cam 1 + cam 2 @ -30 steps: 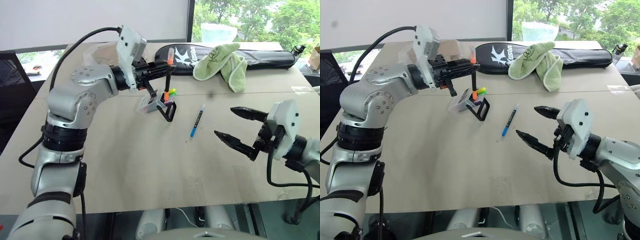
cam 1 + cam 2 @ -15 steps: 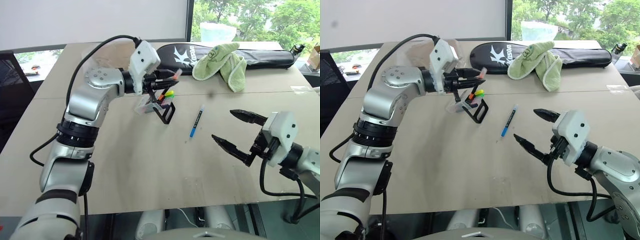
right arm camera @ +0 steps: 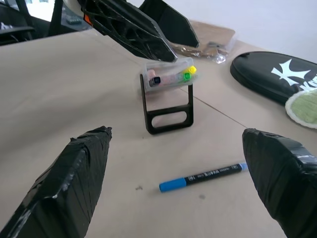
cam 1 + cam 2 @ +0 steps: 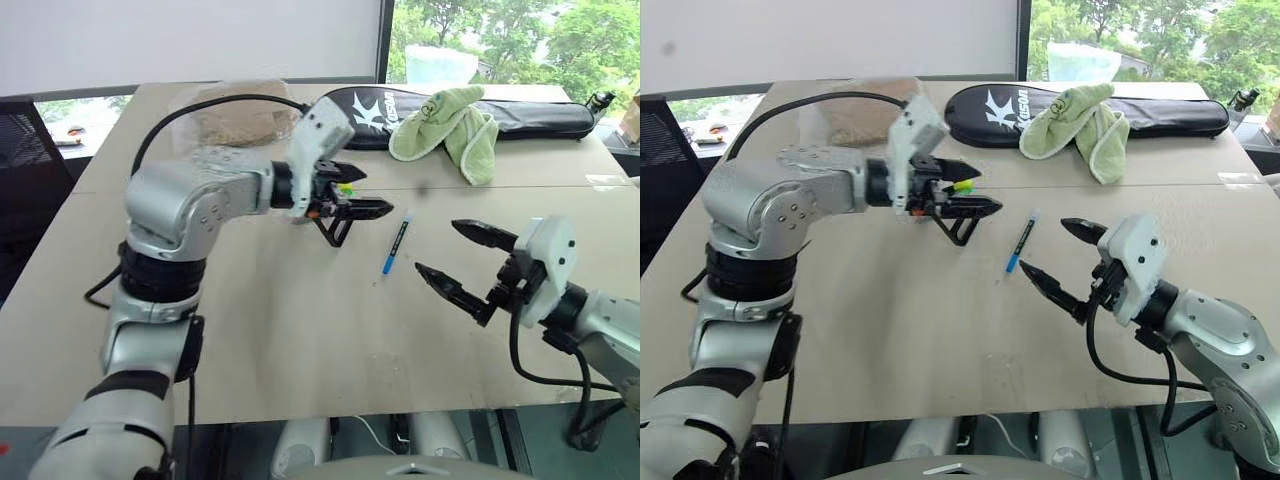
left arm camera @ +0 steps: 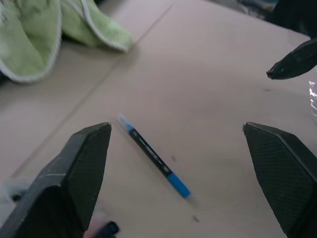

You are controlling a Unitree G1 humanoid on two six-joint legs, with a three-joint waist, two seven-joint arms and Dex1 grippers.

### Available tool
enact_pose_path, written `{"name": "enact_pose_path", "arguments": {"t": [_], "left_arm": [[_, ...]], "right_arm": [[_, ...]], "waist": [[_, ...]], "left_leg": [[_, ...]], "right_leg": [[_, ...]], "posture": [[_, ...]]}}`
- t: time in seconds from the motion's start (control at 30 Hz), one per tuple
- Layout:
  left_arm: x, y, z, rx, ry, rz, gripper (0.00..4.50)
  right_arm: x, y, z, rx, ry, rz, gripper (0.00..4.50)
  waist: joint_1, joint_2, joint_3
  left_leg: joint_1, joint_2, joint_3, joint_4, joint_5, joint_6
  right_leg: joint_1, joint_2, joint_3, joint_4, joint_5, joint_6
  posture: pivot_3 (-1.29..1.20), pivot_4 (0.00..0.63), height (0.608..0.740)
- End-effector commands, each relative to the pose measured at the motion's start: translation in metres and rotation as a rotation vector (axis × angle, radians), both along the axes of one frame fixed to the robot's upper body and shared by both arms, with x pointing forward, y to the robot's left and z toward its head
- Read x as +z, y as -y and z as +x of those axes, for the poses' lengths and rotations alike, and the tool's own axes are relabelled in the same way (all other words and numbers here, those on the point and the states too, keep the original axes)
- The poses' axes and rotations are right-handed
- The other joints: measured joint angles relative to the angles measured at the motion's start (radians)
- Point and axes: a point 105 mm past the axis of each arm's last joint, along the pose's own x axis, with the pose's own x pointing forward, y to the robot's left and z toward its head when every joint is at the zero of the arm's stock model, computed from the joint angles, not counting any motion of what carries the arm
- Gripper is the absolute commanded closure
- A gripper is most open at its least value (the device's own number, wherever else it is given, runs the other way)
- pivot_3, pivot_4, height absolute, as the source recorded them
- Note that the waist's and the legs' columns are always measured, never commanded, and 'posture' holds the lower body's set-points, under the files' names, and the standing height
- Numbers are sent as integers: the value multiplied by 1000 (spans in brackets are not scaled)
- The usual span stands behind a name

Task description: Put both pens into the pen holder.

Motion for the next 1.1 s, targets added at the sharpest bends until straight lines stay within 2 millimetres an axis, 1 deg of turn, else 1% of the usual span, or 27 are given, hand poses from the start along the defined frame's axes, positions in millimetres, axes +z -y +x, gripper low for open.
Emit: {"name": "enact_pose_path", "arguments": {"t": [0.03,0.07,0.13,0.2,0.23,0.27,0.37,0.53,0.67,0.8,0.87,0.97,1.07,1.1], "left_arm": [[-10,16,12,99,-135,54,95],[-13,23,12,95,-138,78,95],[-14,38,11,96,-198,25,95],[-18,54,6,70,-256,-2,95],[-21,61,6,79,-248,26,95],[-27,63,12,152,-203,93,95],[-41,66,26,300,-106,220,95],[-57,69,37,403,-67,306,95],[-69,81,39,414,-74,336,95],[-91,83,47,453,-112,385,95],[-97,85,49,456,-124,394,95],[-105,87,54,462,-131,407,95],[-115,88,57,463,-130,423,873],[-116,88,58,458,-135,424,1255]], "right_arm": [[10,17,-13,-33,56,-66,18],[10,22,-14,-54,51,-80,18],[9,30,-17,-90,47,-91,18],[8,36,-19,-115,45,-102,18],[8,37,-21,-127,46,-106,18],[8,39,-23,-141,47,-103,18],[7,40,-26,-167,48,-98,18],[5,36,-28,-182,47,-87,18],[4,36,-29,-197,46,-84,18],[4,37,-31,-202,44,-83,18],[2,38,-32,-204,33,-87,18],[-7,40,-38,-190,-1,-132,18],[-13,45,-45,-187,-27,-180,18],[-15,46,-47,-186,-34,-188,18]], "waist": [[1,0,0],[-4,0,0],[-16,0,0],[-15,0,0],[-12,0,0],[-12,0,0],[-11,0,0],[-9,0,1],[-8,0,1],[-7,0,1],[-8,0,1],[-7,0,1],[-6,0,0],[-4,0,0]], "left_leg": [[1,-3,-1,1,0,1],[2,-4,-1,1,-1,2],[3,-3,0,1,-1,2],[4,-3,0,1,-1,2],[3,-3,0,1,-1,2],[3,-3,0,1,-1,2],[3,-3,0,1,-1,2],[3,-3,1,1,-1,2],[3,-3,0,1,-1,2],[2,-4,0,1,-2,2],[2,-4,1,1,-2,3],[2,-4,1,1,-2,3],[2,-4,1,1,-2,3],[2,-4,1,1,-2,3]], "right_leg": [[2,0,0,0,-1,2],[3,0,1,0,-1,2],[4,0,3,0,-1,2],[3,0,4,1,-1,2],[3,0,3,1,-1,2],[3,0,3,1,-1,2],[3,0,3,1,-1,2],[3,-1,4,1,-2,2],[3,-1,4,0,-2,2],[3,-2,4,-1,-2,2],[3,-2,4,-1,-2,2],[2,-2,4,0,-2,2],[2,-2,3,0,-2,2],[3,-2,3,0,-2,2]], "posture": [[0,150,740],[0,150,740],[0,150,740],[0,150,740],[0,150,740],[0,150,740],[0,150,740],[0,150,740],[0,150,740],[0,150,740],[0,150,740],[0,150,740],[0,150,740],[0,150,740]]}}
